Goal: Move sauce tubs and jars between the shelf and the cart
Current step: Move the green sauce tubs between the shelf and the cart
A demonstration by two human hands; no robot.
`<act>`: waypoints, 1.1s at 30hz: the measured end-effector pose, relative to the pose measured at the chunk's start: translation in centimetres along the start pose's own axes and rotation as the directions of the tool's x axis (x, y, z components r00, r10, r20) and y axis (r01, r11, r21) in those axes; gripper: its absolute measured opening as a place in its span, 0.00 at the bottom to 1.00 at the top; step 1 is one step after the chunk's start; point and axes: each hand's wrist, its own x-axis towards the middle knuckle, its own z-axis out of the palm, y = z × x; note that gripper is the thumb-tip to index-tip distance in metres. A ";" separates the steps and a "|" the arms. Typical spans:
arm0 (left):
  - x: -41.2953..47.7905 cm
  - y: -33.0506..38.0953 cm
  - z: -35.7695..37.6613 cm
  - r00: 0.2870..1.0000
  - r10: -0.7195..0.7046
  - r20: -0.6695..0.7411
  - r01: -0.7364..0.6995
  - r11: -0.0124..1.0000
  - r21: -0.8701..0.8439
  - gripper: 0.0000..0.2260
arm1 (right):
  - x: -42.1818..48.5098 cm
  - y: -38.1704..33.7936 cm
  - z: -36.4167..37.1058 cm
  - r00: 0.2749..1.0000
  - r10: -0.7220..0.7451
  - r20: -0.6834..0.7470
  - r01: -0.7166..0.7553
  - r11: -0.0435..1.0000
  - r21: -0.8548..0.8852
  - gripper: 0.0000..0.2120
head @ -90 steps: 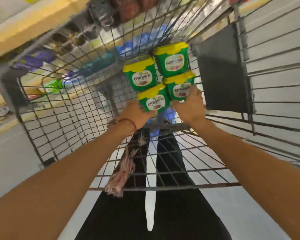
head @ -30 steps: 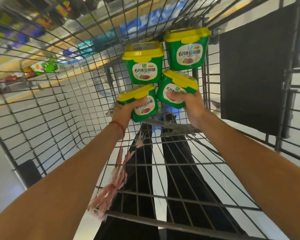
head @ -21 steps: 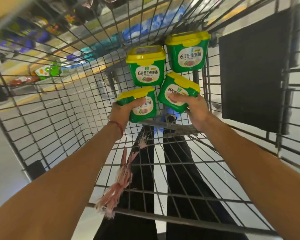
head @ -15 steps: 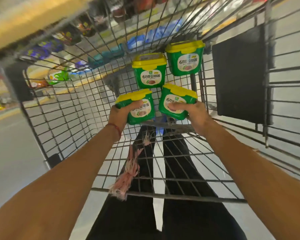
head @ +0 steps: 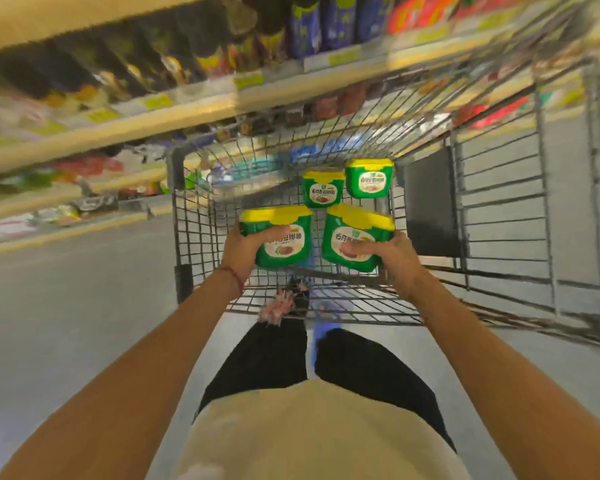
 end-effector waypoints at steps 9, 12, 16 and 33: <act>-10.7 1.4 -0.6 0.949 0.313 -0.039 -0.313 0.950 -0.010 0.39 | -9.1 -2.8 0.8 0.940 -0.253 0.228 0.274 0.959 -0.067 0.39; -14.3 1.5 -1.0 0.916 0.385 -0.113 -0.392 0.919 -0.049 0.35 | -11.2 -3.3 1.5 0.909 -0.311 0.279 0.344 0.936 -0.078 0.42; -19.0 1.2 -2.9 0.861 0.460 -0.216 -0.479 0.877 -0.039 0.40 | -14.0 -4.9 3.5 0.881 -0.353 0.316 0.397 0.914 -0.086 0.46; -31.7 0.0 -20.2 0.597 0.567 -0.568 -0.734 0.672 -0.101 0.35 | -22.2 -8.5 24.4 0.625 -0.376 0.684 0.564 0.823 -0.062 0.27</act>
